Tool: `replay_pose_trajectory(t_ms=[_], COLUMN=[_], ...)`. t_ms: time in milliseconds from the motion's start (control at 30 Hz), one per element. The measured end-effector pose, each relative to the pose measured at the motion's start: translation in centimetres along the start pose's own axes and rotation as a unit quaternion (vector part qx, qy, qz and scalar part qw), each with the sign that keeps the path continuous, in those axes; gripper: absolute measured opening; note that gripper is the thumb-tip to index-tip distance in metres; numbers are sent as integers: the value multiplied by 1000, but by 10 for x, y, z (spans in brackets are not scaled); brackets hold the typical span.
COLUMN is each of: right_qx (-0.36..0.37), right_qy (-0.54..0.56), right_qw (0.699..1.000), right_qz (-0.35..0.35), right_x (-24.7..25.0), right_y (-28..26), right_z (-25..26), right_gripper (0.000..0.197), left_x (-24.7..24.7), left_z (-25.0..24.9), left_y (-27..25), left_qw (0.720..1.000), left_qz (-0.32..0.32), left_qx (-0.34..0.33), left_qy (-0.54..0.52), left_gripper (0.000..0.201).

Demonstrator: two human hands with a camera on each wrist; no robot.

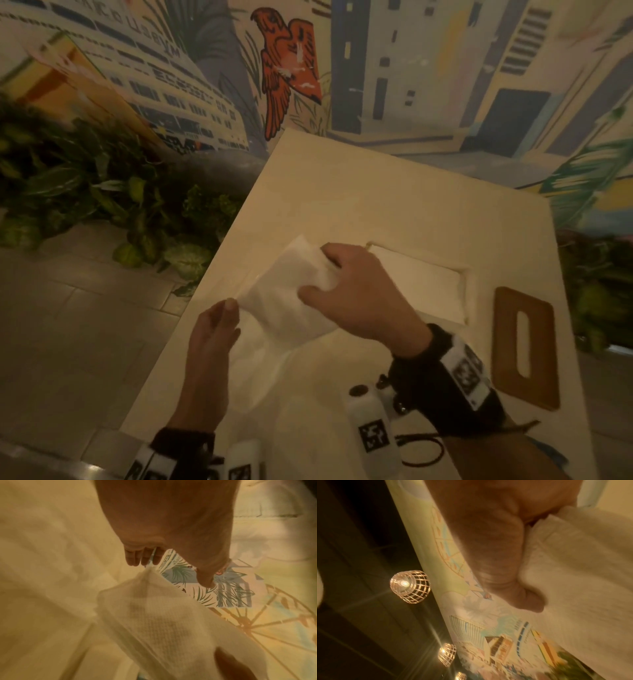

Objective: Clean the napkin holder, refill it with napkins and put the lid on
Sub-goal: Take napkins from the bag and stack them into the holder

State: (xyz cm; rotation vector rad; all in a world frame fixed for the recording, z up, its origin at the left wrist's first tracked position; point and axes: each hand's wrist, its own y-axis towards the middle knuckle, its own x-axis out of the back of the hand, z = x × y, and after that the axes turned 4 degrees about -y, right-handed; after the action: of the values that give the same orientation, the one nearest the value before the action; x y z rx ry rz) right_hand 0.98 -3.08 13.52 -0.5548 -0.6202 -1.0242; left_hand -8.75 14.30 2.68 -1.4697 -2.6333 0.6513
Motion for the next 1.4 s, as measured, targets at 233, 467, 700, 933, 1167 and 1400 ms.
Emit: replay_pose_trajectory(t_ms=[233, 467, 700, 933, 1167, 1400], right_qx=[-16, -114, -212, -261, -324, -300], right_qy=[146, 303, 455, 511, 308, 190], right_qw=[987, 939, 857, 810, 881, 907], right_qz=[-59, -114, -118, -122, -151, -225], right_x=[93, 126, 96, 78, 61, 51], right_y=[-50, -73, -77, -54, -26, -23], right_z=[-3, -73, -151, -198, -232, -242], right_gripper=[25, 35, 42, 29, 29, 31], left_x=[-71, -121, -157, -190, -207, -223], left_z=[-20, -18, -21, -12, 14, 14], left_y=[18, 17, 16, 49, 86, 74], left_qw=[971, 913, 916, 928, 910, 896], left_qz=[103, 224, 295, 312, 248, 251], left_qx=[147, 273, 254, 140, 69, 43], left_qy=[-160, -206, -96, 150, 326, 364], left_gripper=[79, 68, 78, 47, 46, 40])
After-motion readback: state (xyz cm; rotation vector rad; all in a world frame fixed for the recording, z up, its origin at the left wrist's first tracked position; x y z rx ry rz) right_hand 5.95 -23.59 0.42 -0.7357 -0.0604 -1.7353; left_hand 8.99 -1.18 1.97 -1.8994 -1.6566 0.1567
